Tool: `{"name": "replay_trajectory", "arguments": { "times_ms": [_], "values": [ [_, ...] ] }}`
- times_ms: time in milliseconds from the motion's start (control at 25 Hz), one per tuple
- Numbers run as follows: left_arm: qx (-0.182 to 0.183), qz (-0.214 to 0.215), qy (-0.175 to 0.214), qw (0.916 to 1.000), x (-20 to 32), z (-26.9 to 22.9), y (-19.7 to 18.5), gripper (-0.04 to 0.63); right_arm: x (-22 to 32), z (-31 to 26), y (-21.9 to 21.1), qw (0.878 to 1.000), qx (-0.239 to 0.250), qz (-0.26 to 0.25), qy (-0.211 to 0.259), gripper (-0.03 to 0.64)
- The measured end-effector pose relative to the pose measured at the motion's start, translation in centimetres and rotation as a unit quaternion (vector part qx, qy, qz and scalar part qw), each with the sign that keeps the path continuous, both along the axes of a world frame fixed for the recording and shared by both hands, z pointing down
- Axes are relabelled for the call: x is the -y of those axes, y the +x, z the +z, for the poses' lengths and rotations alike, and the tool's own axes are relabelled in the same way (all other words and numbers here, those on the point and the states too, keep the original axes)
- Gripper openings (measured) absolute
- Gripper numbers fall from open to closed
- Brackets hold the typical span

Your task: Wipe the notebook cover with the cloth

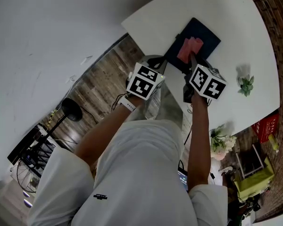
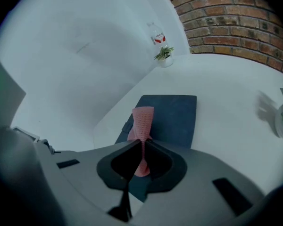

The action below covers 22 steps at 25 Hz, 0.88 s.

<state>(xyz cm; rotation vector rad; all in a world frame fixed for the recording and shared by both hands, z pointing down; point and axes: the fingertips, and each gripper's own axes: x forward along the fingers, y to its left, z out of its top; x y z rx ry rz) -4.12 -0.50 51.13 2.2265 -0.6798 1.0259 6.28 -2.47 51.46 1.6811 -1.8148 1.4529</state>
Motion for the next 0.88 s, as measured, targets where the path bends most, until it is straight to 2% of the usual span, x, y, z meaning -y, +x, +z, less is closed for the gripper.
{"name": "replay_trajectory", "arguments": {
  "times_ms": [600, 880],
  "values": [
    [0.0, 0.004, 0.001, 1.0, -0.9, -0.2, 0.1, 0.012, -4.4, 0.4, 5.5, 0.998, -0.042, 0.035, -0.023, 0.029],
    [0.0, 0.0, 0.002, 1.0, -1.2, -0.6, -0.3, 0.012, -6.8, 0.7, 7.5, 0.995, -0.082, 0.049, -0.039, 0.029]
  ]
}}
